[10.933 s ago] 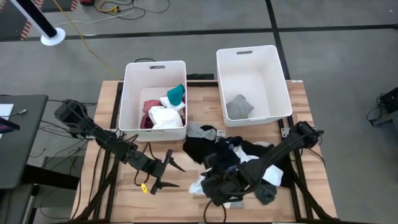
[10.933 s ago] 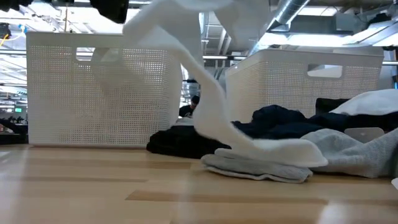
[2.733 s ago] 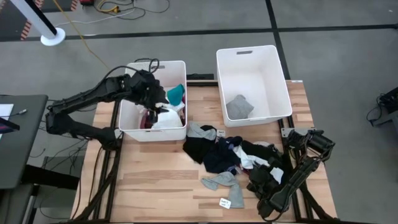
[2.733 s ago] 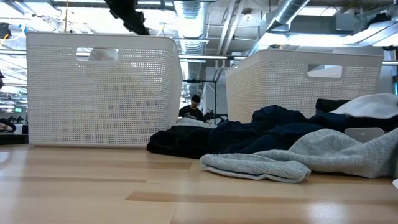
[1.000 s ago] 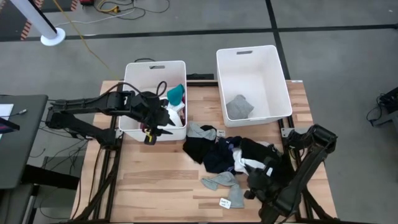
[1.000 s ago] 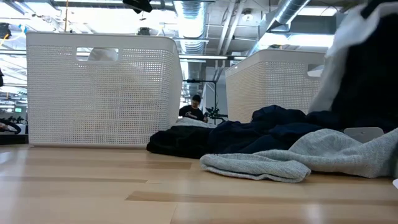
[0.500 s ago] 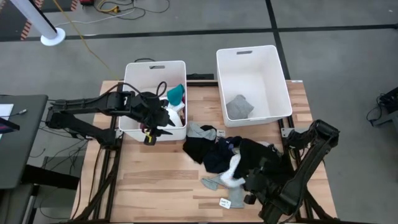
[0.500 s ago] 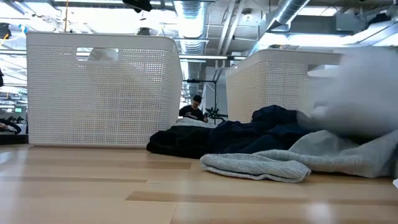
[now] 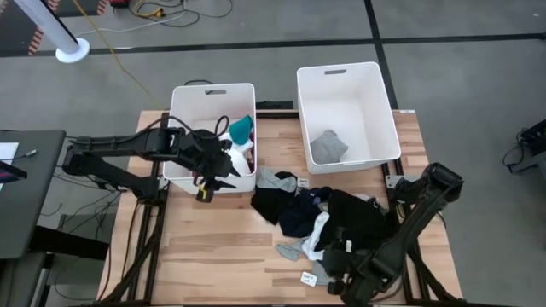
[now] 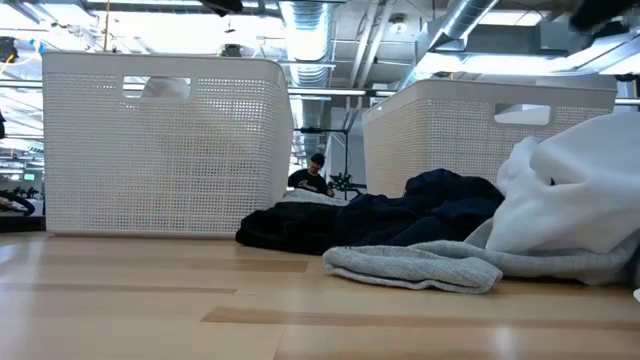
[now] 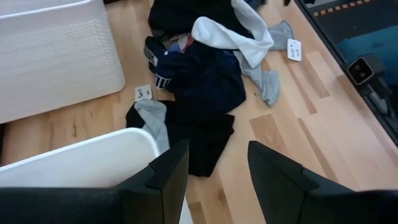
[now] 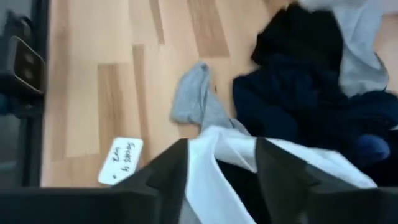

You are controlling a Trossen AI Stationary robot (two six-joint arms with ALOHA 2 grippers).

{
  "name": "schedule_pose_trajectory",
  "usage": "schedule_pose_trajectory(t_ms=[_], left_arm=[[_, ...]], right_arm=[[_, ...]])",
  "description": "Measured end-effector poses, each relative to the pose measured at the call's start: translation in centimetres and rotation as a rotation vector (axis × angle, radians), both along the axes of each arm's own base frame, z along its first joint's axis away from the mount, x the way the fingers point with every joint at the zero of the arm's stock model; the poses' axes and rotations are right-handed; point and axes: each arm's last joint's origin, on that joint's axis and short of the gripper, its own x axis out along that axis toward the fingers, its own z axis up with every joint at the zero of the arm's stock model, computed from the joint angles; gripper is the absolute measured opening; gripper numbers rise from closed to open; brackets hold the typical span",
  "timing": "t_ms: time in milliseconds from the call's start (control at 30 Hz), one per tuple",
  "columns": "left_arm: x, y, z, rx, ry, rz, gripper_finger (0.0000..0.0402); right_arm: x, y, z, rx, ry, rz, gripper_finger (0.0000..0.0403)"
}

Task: Sort clothes
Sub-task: Put the white sock into the left white bin

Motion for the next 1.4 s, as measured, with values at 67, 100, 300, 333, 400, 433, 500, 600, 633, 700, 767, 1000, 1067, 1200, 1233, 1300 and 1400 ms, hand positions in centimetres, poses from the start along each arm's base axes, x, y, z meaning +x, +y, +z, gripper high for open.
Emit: schedule_pose_trajectory(t_ms=[67,100,300,333,400,433,500,600,633,700,767,1000,1067,1200,1233,1300,1400], left_arm=[[0.0,-0.3,0.0,-0.008,0.001,-0.005,0.0159],[0.0,-0.4,0.0,-0.013,0.001,-0.006,0.0159],[0.0,-1.3,0.0,-0.025,0.005,-0.029,0.0174],[-0.1,-1.5,0.0,-0.020,0.005,-0.034,0.0179],[-0.1,-2.0,0.0,0.005,0.002,-0.046,0.0193],[-0.1,-2.2,0.0,0.020,0.001,-0.051,0.0200],[0.1,-2.6,-0.2,0.046,0.005,-0.055,0.0216],[0.3,-3.2,-0.5,0.061,0.015,-0.067,0.0241],[0.6,-3.5,-0.7,0.062,0.022,-0.075,0.0249],[1.1,-3.8,-0.9,0.068,0.023,-0.091,0.0261],[1.6,-4.4,-1.5,0.072,0.053,-0.110,0.0267],[3.6,-6.1,-3.5,0.105,0.108,-0.153,0.0265],[4.0,-6.7,-4.1,0.123,0.128,-0.158,0.0265],[4.7,-7.7,-4.9,0.131,0.143,-0.186,0.0265],[4.8,-7.9,-5.0,0.132,0.143,-0.193,0.0265],[5.0,-8.4,-5.3,0.128,0.142,-0.200,0.0265],[5.0,-9.0,-5.0,0.123,0.107,-0.209,0.0265]], right_arm=[[0.3,-0.4,-0.3,0.006,0.019,-0.011,0.0229],[0.3,-0.6,-0.4,0.008,0.025,-0.015,0.0244],[1.1,-0.9,-1.2,0.032,0.097,-0.003,0.0261],[1.3,-0.9,-1.5,0.041,0.117,-0.001,0.0257],[1.6,-1.0,-2.0,0.055,0.153,0.005,0.0245],[1.7,-1.0,-2.2,0.063,0.169,0.008,0.0238],[1.8,-0.9,-2.6,0.068,0.193,0.014,0.0222],[1.9,-0.9,-3.0,0.063,0.210,0.014,0.0196],[1.9,-0.9,-3.0,0.063,0.212,0.014,0.0187],[2.0,-0.9,-3.1,0.058,0.215,0.017,0.0170],[2.0,-0.9,-3.3,0.050,0.221,0.021,0.0154],[2.2,-1.0,-3.5,0.055,0.240,0.026,0.0102],[2.2,-1.0,-3.5,0.050,0.244,0.031,0.0088],[2.3,-1.1,-3.5,0.045,0.247,0.036,0.0060],[2.3,-1.1,-3.5,0.043,0.248,0.039,0.0054],[2.4,-1.3,-3.5,0.042,0.255,0.043,0.0042],[2.7,-1.5,-3.6,0.073,0.289,0.046,0.0027]])
